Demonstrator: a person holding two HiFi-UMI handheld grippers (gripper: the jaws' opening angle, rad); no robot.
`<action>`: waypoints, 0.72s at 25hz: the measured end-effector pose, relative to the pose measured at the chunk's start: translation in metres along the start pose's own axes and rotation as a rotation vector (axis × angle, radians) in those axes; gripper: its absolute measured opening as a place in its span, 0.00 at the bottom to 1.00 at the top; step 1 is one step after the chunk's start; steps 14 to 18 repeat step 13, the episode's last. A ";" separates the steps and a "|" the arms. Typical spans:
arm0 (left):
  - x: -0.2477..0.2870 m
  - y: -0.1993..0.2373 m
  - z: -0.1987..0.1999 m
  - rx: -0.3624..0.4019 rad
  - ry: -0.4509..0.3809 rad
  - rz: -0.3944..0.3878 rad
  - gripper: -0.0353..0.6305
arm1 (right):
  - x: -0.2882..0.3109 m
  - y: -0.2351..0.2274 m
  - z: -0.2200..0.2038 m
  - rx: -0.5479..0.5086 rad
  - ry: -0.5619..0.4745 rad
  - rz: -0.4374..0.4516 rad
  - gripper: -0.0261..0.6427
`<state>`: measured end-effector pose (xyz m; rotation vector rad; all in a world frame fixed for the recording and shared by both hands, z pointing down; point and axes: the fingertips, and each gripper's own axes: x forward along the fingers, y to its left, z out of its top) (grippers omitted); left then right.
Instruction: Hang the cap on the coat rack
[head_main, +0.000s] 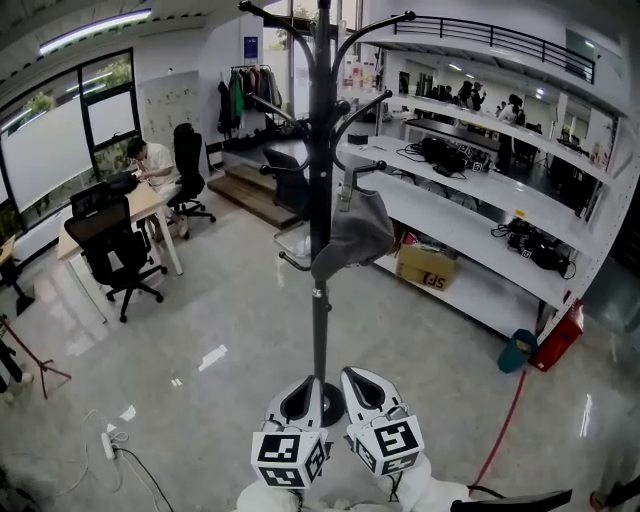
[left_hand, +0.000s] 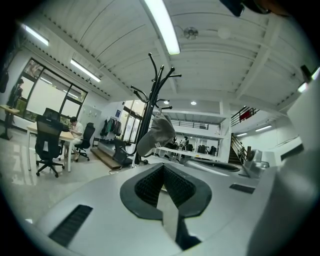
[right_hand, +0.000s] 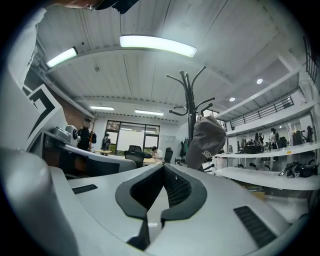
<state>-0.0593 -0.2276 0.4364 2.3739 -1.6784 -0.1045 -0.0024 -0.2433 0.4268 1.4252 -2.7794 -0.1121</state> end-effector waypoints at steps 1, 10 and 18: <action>0.000 0.001 0.000 0.001 -0.001 0.003 0.05 | 0.000 -0.001 0.000 0.001 -0.001 -0.001 0.05; 0.002 0.002 0.002 0.000 -0.009 0.016 0.05 | -0.001 -0.006 0.005 -0.009 -0.014 -0.005 0.05; 0.001 0.000 0.002 -0.008 -0.011 0.016 0.05 | -0.002 -0.008 0.004 -0.020 -0.003 0.000 0.05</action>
